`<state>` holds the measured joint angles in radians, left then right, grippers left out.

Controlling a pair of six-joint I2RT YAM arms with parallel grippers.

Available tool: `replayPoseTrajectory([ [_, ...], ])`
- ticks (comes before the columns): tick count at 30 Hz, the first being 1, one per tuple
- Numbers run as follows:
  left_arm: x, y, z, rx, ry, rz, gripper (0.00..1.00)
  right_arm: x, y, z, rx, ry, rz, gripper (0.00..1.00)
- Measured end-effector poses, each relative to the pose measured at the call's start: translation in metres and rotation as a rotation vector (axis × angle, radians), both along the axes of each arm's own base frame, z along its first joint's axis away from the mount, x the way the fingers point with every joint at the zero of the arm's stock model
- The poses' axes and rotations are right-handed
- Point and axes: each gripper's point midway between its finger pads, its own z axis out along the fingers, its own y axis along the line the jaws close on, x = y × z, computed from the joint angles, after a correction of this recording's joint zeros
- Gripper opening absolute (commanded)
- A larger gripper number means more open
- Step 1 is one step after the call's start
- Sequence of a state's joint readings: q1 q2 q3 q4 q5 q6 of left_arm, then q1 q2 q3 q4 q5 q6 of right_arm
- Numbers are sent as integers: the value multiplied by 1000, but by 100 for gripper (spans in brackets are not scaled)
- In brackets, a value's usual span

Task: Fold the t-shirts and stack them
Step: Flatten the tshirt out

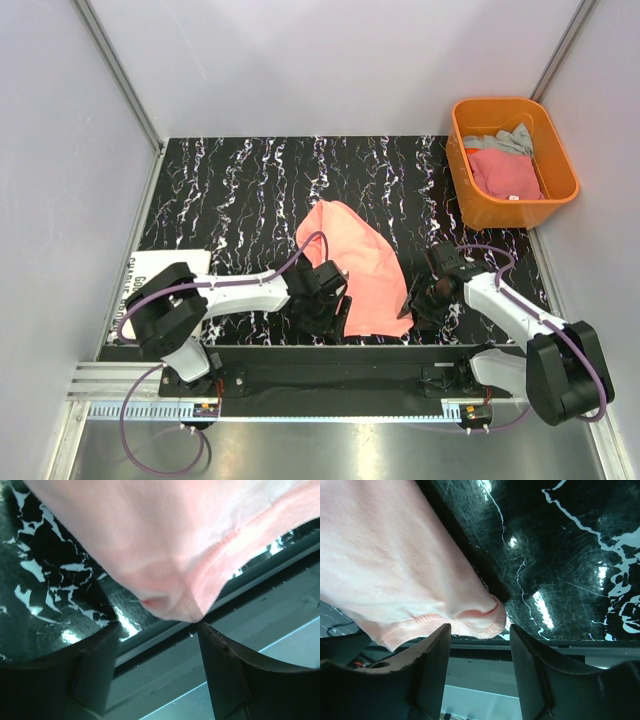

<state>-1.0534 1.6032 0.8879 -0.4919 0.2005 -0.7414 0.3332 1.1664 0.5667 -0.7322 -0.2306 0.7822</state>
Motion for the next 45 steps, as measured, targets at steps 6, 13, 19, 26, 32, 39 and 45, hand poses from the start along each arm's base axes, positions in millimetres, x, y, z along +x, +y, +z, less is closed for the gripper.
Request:
replayPoseTrajectory([
  [6, 5, -10, -1, -28, -13, -1, 57, -3, 5, 0, 14, 17, -1, 58],
  [13, 14, -22, -4, -43, -34, -3, 41, -6, 7, -3, 19, 48, -16, 52],
  [19, 20, -20, -5, -26, -66, -7, 17, -5, 7, -10, 2, 86, -32, 35],
  [26, 47, -38, 38, -27, -186, -68, 0, 29, 1, 11, -62, -40, -68, 0],
  [32, 91, -94, 179, -229, -423, -145, 0, 138, -3, 177, -96, -592, -128, 0],
  [39, 81, -118, 419, -733, -703, -221, 0, 158, -51, 457, -147, -1321, -284, 0],
  [45, 25, -88, 542, -1095, -746, -297, 0, 90, -85, 575, -144, -1678, -337, 0],
])
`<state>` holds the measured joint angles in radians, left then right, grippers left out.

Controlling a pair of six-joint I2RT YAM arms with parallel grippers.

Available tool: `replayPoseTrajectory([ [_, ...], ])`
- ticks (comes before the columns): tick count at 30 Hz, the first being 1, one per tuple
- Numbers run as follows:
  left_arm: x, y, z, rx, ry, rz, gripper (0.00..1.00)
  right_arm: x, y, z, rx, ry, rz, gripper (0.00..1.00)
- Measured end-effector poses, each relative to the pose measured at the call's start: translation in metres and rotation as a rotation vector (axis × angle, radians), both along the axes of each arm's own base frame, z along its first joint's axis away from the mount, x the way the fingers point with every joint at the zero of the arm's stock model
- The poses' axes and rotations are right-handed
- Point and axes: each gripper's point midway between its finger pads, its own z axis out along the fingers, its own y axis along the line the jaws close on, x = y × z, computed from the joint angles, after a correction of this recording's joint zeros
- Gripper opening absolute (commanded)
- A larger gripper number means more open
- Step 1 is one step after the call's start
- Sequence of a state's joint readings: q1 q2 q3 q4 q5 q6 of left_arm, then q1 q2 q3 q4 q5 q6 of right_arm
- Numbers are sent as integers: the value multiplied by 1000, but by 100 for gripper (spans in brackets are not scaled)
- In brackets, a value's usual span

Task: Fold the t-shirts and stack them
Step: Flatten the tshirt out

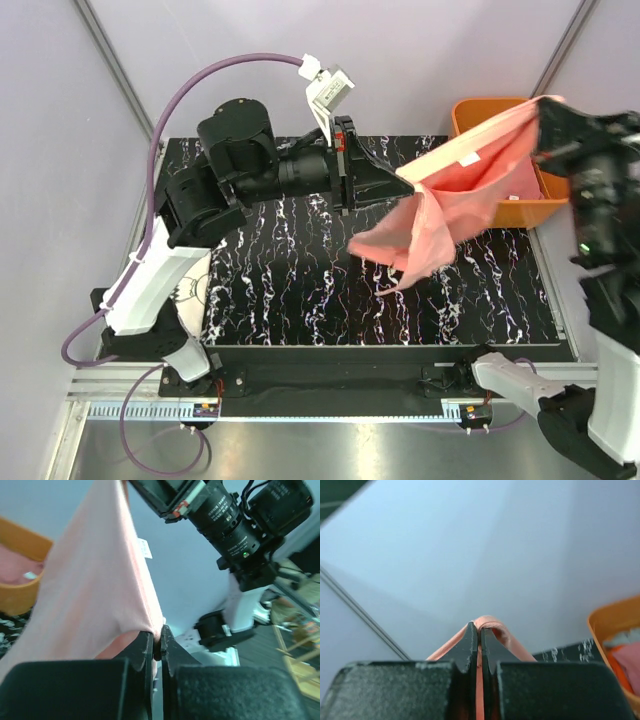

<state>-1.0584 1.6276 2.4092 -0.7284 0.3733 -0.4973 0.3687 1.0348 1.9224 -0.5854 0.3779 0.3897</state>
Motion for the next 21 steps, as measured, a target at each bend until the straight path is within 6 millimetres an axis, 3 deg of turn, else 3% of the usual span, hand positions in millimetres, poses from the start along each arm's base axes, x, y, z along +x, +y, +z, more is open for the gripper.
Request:
replayPoseTrajectory([
  [3, -19, 0, 14, -51, 34, -77, 0, -40, -12, 38, -13, -135, 5, 0],
  [6, -35, -11, 16, -74, 92, -168, 0, -66, -22, 67, -37, -240, -4, 0],
  [10, -25, -16, -2, -44, 126, -154, 0, -49, -16, 68, -106, -230, -22, 0],
  [12, -2, -14, -27, -1, 167, -73, 0, -22, -4, 61, -154, -196, -15, 0],
  [15, 54, 14, -80, 77, 263, 154, 0, 35, 27, 31, -235, -98, 37, 0],
  [16, 81, 35, -101, 96, 293, 268, 0, 58, 42, 13, -266, -50, 73, 0],
  [18, 116, 74, -138, 127, 337, 452, 0, 111, 80, -34, -322, 61, 165, 0],
  [21, 150, 138, -196, 177, 382, 713, 0, 186, 144, -123, -359, 230, 328, 0],
])
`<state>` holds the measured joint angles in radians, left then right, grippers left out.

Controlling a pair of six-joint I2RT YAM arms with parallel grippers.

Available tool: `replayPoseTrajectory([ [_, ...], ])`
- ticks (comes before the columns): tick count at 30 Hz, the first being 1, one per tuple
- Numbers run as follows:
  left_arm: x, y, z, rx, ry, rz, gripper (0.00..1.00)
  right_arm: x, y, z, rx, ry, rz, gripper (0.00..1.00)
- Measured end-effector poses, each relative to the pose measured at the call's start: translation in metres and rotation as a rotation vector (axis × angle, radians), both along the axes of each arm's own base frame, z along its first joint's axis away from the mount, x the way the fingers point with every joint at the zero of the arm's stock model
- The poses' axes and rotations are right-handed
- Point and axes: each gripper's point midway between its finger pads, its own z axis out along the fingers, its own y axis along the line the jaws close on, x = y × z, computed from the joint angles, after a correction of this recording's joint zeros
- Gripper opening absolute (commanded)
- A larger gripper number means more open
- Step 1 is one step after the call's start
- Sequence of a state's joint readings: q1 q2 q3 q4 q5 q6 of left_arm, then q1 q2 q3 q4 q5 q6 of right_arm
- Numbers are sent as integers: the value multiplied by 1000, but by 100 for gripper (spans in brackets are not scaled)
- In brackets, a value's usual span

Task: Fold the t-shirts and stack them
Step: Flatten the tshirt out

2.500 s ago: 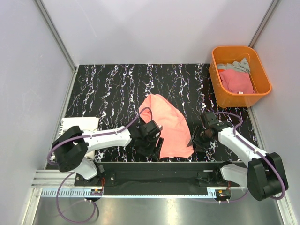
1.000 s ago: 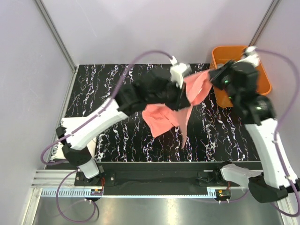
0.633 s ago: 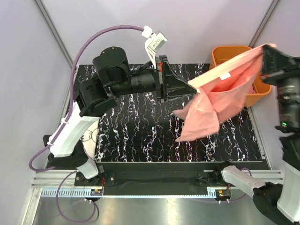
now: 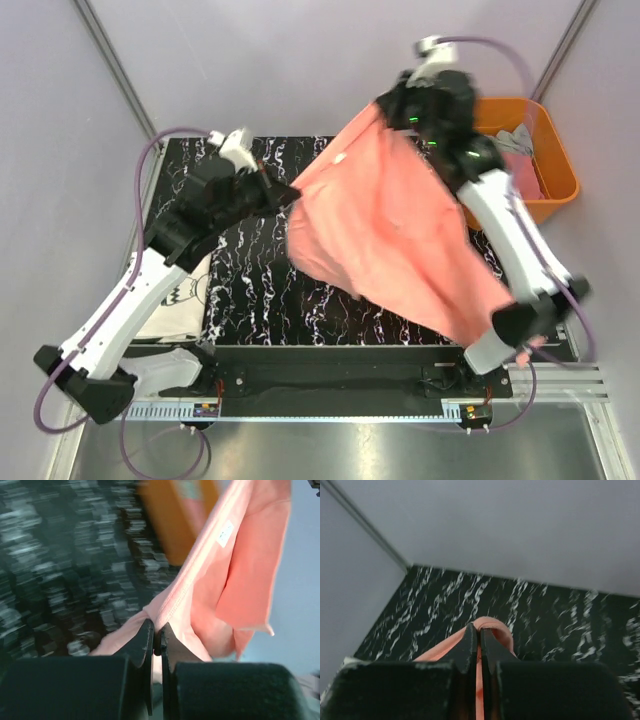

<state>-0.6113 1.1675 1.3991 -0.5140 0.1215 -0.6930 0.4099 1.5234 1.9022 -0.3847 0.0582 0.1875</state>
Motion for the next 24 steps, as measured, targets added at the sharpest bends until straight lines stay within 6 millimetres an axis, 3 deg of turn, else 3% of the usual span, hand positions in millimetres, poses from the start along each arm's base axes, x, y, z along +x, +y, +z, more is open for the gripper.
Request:
replayPoseTrajectory([
  [2, 17, 39, -46, 74, 52, 150, 0, 43, 49, -81, -2, 169, 107, 0],
  [3, 25, 58, -71, 112, 83, 220, 0, 56, 67, -110, 11, 232, 148, 0],
  [4, 32, 78, -99, 153, 128, 290, 0, 71, 92, -150, 34, 318, 204, 17],
  [6, 43, 117, -151, 228, 223, 402, 0, 88, 125, -214, 78, 466, 262, 28],
  [8, 38, 164, -205, 336, 375, 512, 0, 116, 136, -264, 109, 568, 231, 43],
  [10, 29, 201, -246, 424, 517, 589, 0, 139, 132, -295, 141, 638, 188, 48],
  [12, 22, 219, -270, 493, 605, 609, 18, 144, 120, -318, 145, 729, 145, 59],
  [14, 17, 223, -278, 538, 631, 590, 36, 136, 103, -328, 125, 809, 100, 63],
  [15, 16, 224, -278, 550, 630, 581, 53, 128, 96, -328, 109, 838, 88, 67],
  [16, 16, 225, -276, 558, 620, 574, 59, 119, 91, -328, 95, 864, 79, 71],
  [19, 18, 224, -264, 554, 585, 564, 70, 62, 64, -333, 10, 960, 50, 75],
  [24, 13, 216, -234, 516, 489, 537, 71, -34, 22, -330, -90, 1038, 24, 81],
])
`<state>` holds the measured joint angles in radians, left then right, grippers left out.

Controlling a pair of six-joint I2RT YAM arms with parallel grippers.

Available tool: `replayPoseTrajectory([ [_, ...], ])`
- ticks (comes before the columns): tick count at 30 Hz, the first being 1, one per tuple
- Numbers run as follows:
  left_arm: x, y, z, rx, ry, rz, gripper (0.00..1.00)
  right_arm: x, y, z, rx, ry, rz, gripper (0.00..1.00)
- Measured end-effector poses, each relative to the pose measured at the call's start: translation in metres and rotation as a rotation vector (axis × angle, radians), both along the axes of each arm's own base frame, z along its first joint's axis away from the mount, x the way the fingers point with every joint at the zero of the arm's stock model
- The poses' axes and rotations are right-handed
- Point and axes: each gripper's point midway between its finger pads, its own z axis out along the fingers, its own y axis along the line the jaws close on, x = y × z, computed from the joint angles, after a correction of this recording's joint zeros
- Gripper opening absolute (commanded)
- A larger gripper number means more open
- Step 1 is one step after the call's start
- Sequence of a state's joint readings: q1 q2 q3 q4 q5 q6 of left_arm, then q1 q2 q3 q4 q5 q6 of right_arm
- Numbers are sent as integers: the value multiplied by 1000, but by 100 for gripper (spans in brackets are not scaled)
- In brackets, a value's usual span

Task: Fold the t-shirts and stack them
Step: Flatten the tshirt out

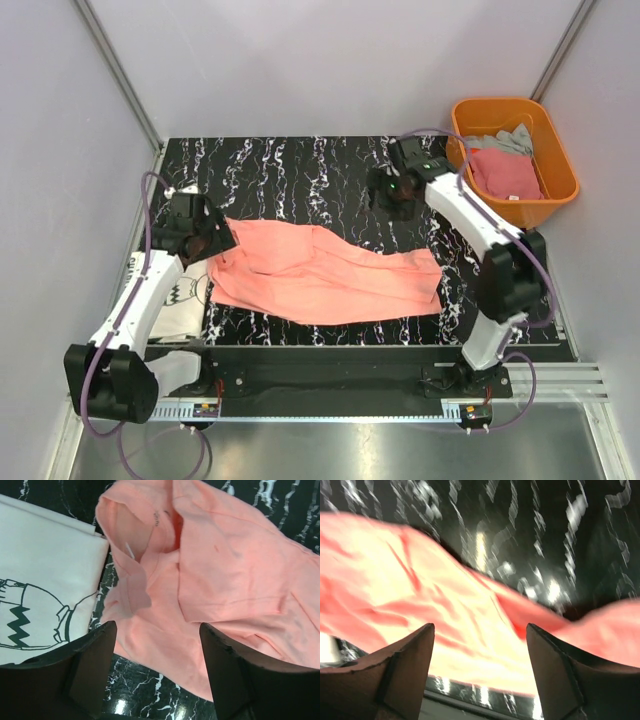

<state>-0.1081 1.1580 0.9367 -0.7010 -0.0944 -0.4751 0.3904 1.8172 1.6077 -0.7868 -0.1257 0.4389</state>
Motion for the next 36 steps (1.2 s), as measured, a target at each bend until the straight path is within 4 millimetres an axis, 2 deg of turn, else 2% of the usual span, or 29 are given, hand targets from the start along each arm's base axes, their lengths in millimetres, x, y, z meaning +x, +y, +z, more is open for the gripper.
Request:
replayPoseTrajectory([
  [1, -2, -5, 5, -9, -11, -19, 67, -18, -10, -3, -21, 16, -2, 83],
  [4, -4, -30, 9, -49, -22, -113, 63, -56, -32, -20, -76, 64, -14, 85],
  [7, -5, -57, 3, -97, 8, -205, 67, -74, -45, -42, -123, 119, -25, 86],
  [9, 0, -68, -7, -118, 53, -232, 74, -80, -52, -54, -152, 148, -34, 86],
  [10, 7, -70, -14, -119, 81, -233, 78, -82, -54, -57, -161, 154, -36, 86],
  [16, 36, -70, -48, -104, 176, -217, 80, -76, -69, -76, -248, 173, -40, 82],
  [20, 54, -64, -71, -106, 231, -187, 80, -71, -71, -93, -285, 212, -15, 82],
  [24, 64, -52, -86, -108, 260, -147, 81, -64, -74, -102, -326, 218, 9, 86],
  [27, 68, -46, -87, -118, 261, -140, 81, -59, -74, -102, -339, 210, 36, 83],
  [31, 81, -50, -88, -150, 246, -153, 77, -53, -67, -101, -317, 207, 57, 81],
  [33, 84, -54, -90, -167, 248, -164, 74, -54, -66, -102, -308, 211, 61, 85],
  [34, 85, -56, -91, -174, 251, -169, 70, -55, -64, -101, -302, 211, 64, 87],
  [35, 86, -57, -92, -181, 253, -175, 61, -55, -63, -101, -293, 211, 71, 94],
  [36, 87, -59, -93, -188, 255, -181, 57, -57, -62, -100, -287, 210, 79, 95],
])
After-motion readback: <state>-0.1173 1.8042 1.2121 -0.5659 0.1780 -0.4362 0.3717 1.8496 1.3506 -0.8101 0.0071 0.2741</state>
